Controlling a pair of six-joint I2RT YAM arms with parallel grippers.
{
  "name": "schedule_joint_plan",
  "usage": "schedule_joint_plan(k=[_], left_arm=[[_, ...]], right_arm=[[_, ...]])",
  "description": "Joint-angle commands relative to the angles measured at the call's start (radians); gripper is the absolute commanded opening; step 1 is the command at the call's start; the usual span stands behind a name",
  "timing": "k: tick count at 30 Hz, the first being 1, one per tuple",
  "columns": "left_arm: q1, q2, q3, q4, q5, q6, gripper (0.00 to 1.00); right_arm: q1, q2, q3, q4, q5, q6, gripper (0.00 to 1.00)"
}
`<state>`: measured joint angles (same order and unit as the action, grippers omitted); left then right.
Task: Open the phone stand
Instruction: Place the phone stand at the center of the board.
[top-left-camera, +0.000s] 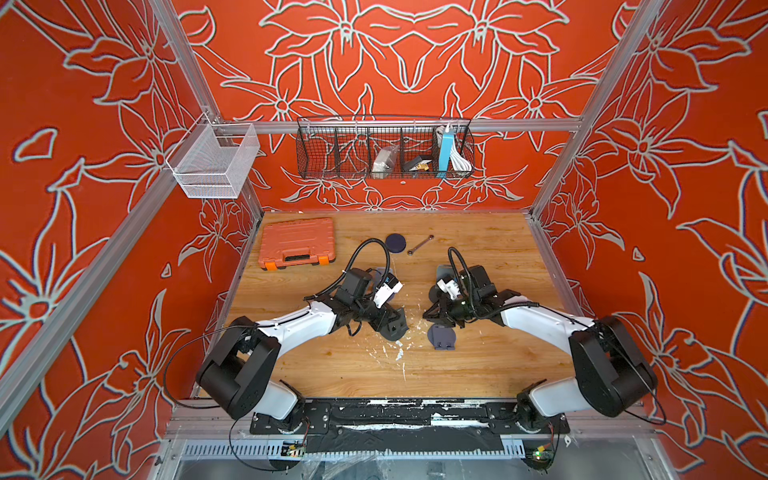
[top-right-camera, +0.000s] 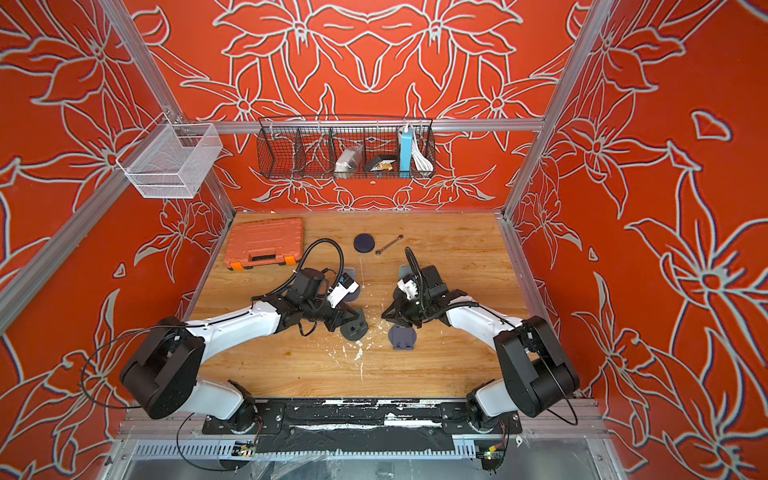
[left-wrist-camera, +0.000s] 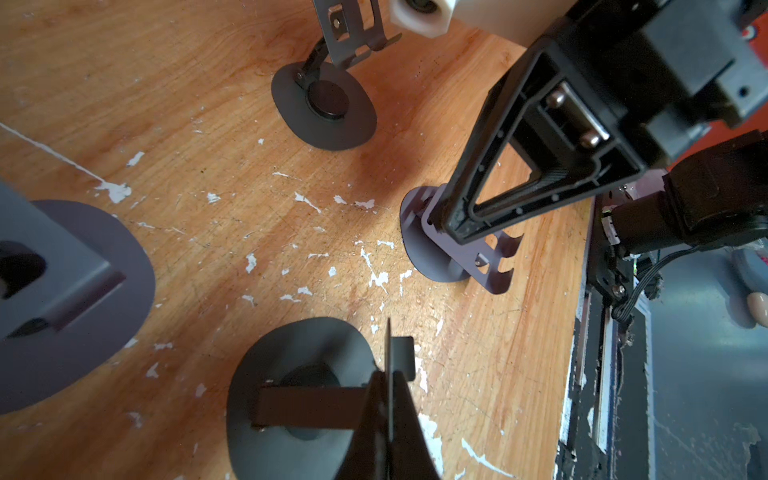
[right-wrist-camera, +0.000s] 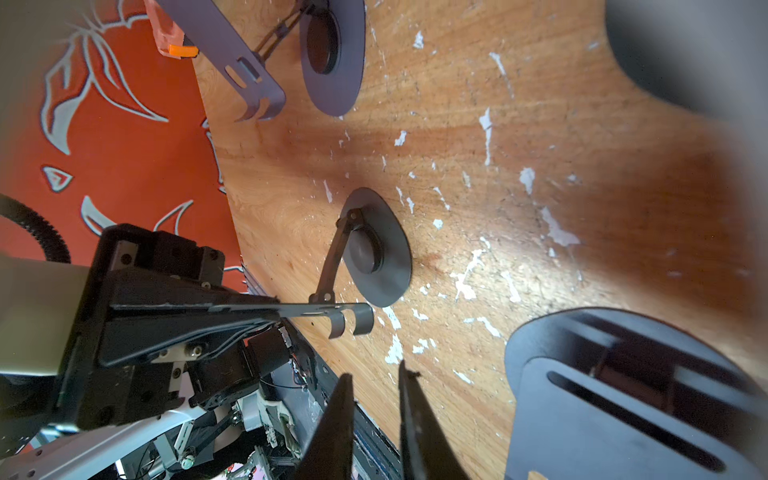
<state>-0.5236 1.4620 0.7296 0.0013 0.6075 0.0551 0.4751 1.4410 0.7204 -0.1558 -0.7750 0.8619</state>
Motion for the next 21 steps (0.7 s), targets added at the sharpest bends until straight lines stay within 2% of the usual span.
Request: schedule_joint_plan(k=[1,5,11,18,21], left_arm=[[0.003,0.024,-0.019,-0.075,-0.031,0.007,0.00],[-0.001,-0.017,-0.032,-0.077,-0.092,-0.009,0.01],[-0.002,-0.079,-0.037,-0.072,-0.148,-0.033,0.26],[-0.007,-0.116,-0.015,-0.099,-0.187,-0.055,0.44],[-0.009,-0.151,-0.010,-0.099,-0.197,-0.083,0.48]], right_arm=[[-0.009,-0.024,-0.013,-0.019,0.016,-0.014,0.22],[-0.009,-0.031,-0.009,-0.024,0.018,-0.017,0.23],[-0.010,-0.046,-0.012,-0.027,0.016,-0.015,0.23],[-0.011,-0.076,-0.022,-0.039,0.017,-0.020,0.24],[-0.012,-0.090,-0.025,-0.043,0.021,-0.019,0.24]])
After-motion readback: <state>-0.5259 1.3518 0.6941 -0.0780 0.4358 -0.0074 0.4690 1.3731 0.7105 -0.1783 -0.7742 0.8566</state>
